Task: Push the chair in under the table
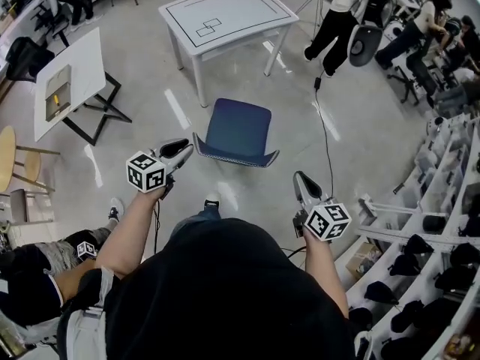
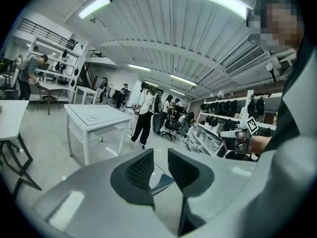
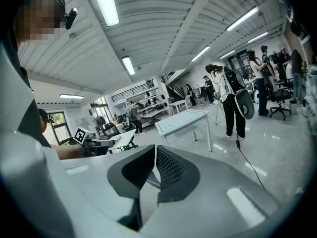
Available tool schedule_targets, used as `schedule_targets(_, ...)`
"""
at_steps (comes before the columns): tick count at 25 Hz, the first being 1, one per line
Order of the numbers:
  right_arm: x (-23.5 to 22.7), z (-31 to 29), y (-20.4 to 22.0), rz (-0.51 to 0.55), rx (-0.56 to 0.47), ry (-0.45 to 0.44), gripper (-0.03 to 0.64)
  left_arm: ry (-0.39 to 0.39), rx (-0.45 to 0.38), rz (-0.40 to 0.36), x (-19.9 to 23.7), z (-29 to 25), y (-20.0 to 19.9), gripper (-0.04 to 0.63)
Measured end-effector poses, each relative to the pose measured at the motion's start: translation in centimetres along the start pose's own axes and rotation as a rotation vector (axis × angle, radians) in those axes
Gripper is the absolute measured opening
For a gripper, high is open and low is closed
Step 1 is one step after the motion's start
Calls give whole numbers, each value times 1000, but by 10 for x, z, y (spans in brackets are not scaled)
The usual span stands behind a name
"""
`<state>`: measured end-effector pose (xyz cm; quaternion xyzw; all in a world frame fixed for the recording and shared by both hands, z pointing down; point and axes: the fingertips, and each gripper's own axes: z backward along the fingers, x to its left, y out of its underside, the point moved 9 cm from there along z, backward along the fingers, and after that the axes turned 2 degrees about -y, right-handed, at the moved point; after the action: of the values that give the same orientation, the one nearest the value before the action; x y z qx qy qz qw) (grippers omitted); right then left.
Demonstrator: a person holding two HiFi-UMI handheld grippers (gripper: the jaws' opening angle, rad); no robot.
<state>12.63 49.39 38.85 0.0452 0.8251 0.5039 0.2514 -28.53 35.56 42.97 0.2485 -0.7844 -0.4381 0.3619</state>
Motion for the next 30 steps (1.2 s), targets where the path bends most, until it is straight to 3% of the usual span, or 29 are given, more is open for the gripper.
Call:
schedule_targets(15, 7, -93, -29, -13, 46, 42, 61, 100, 68, -5, 97, -48, -38, 206)
schedule_targets(25, -27, -130, -19, -40, 121, 24, 92, 122, 151, 5, 110, -86, -33, 206)
schedule_targets(30, -60, -161, -1, -14, 222, -16, 115, 99, 218, -41, 116, -114, -29, 210)
